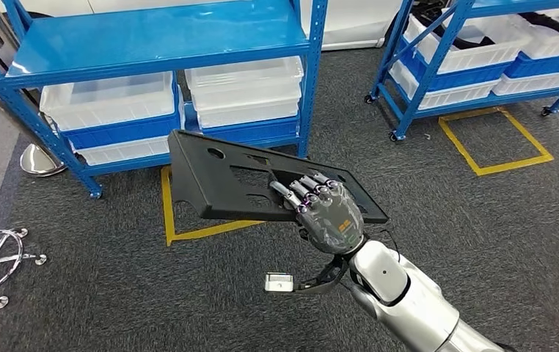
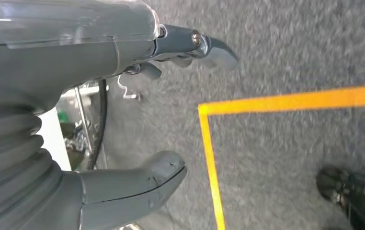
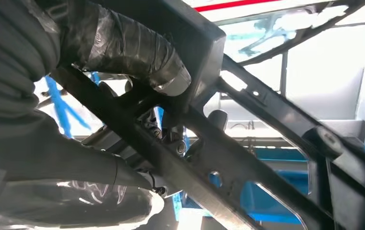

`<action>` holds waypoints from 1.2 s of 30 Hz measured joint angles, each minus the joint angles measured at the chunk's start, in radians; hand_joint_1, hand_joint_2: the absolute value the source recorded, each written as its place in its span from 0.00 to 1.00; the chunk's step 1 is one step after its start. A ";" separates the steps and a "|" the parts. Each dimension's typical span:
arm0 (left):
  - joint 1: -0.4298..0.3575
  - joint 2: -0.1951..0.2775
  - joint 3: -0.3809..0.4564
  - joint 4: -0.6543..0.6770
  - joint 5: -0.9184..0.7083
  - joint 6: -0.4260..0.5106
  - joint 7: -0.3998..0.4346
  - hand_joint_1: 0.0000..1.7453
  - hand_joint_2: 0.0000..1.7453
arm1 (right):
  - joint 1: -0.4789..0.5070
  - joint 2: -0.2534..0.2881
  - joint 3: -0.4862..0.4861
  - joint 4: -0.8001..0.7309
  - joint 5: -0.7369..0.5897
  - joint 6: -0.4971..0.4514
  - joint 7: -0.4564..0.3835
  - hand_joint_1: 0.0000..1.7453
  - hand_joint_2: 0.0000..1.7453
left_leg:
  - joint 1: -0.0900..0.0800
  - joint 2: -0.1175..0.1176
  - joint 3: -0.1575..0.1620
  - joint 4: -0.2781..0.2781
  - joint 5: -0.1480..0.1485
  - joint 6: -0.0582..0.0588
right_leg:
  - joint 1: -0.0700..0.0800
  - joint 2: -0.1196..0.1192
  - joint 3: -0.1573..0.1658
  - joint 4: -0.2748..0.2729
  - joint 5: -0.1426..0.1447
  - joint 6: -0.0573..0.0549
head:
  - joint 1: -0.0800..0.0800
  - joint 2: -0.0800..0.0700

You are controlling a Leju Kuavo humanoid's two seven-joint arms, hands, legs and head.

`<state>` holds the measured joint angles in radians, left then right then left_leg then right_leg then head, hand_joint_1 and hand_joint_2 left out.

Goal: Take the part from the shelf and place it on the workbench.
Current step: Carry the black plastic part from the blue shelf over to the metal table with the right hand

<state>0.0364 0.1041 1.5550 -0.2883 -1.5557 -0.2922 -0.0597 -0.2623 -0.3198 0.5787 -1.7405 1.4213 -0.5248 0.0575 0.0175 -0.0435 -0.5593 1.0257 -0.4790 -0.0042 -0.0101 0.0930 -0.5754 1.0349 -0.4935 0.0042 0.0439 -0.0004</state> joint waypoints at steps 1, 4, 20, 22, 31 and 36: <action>-0.002 0.001 -0.001 0.001 0.000 0.000 0.000 0.00 1.00 | 0.001 0.000 -0.001 0.000 0.000 0.000 0.000 1.00 1.00 | 0.002 0.011 0.001 -0.007 0.003 0.008 | 0.001 -0.011 -0.006 0.007 -0.007 0.005 | 0.000 0.000; -0.002 0.002 -0.002 0.002 0.000 0.001 0.003 0.00 1.00 | 0.001 0.000 -0.003 0.000 0.003 0.000 0.000 1.00 1.00 | 0.006 0.046 -0.001 -0.019 0.012 0.028 | -0.001 -0.073 -0.064 0.135 -0.084 0.017 | 0.001 0.000; 0.001 0.002 -0.002 0.009 0.000 0.001 0.018 0.00 1.00 | 0.007 -0.008 -0.030 -0.011 0.057 -0.006 0.010 1.00 1.00 | 0.003 0.062 -0.079 0.180 -0.114 -0.019 | 0.001 -0.087 0.003 -0.018 0.019 -0.027 | 0.000 0.000; 0.004 0.002 -0.002 0.009 0.000 0.000 0.018 0.00 1.00 | 0.008 -0.008 -0.029 -0.011 0.058 -0.006 0.010 1.00 1.00 | 0.003 0.051 -0.115 0.267 -0.140 -0.019 | 0.004 -0.062 -0.006 -0.012 0.022 -0.029 | 0.000 0.000; 0.004 0.011 -0.005 0.010 0.000 -0.001 0.027 0.00 1.00 | 0.003 -0.008 -0.029 -0.010 0.056 -0.006 0.005 1.00 1.00 | 0.002 -0.017 0.017 -0.004 -0.018 0.014 | -0.001 0.034 -0.045 0.012 0.036 0.010 | 0.001 0.000; 0.005 0.012 -0.007 0.011 0.000 0.002 0.025 0.00 1.00 | -0.005 -0.009 -0.028 -0.010 0.055 -0.004 0.004 1.00 1.00 | 0.006 0.054 0.018 -0.022 -0.004 0.033 | -0.001 -0.080 -0.145 0.226 -0.081 0.030 | 0.004 0.000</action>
<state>0.0417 0.1161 1.5476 -0.2769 -1.5557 -0.2902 -0.0342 -0.2673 -0.3288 0.5509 -1.7501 1.4760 -0.5289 0.0617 0.0234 0.0105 -0.5414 1.0040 -0.4830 0.0289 -0.0106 0.0126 -0.7207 1.2607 -0.5742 0.0340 0.0484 -0.0004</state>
